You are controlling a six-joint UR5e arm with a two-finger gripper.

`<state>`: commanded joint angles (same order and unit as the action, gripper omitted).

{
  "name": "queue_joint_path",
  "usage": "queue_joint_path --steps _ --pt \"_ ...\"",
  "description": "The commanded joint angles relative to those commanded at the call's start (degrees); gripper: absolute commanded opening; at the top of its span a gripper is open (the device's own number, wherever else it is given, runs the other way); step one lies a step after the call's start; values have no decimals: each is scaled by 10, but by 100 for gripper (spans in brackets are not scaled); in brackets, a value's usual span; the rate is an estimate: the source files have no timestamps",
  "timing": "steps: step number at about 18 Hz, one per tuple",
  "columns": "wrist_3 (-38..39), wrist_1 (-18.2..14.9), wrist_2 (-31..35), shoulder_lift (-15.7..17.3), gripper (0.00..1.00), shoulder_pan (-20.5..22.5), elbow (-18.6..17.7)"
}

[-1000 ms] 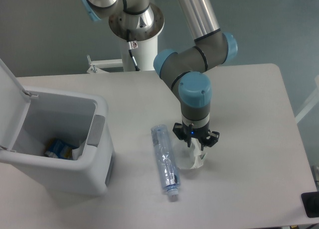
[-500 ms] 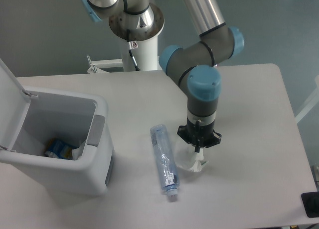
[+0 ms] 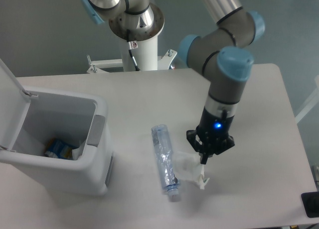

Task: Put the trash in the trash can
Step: 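Close the gripper on the paper cup and lift it, then carry the paper cup over the trash bin and release it inside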

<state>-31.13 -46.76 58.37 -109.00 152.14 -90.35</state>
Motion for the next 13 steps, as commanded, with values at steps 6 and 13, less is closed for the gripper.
queue_joint_path --steps 6,13 --pt "80 0 -82 71 0 -9 12" --pt "118 -1 -92 137 0 -91 1"
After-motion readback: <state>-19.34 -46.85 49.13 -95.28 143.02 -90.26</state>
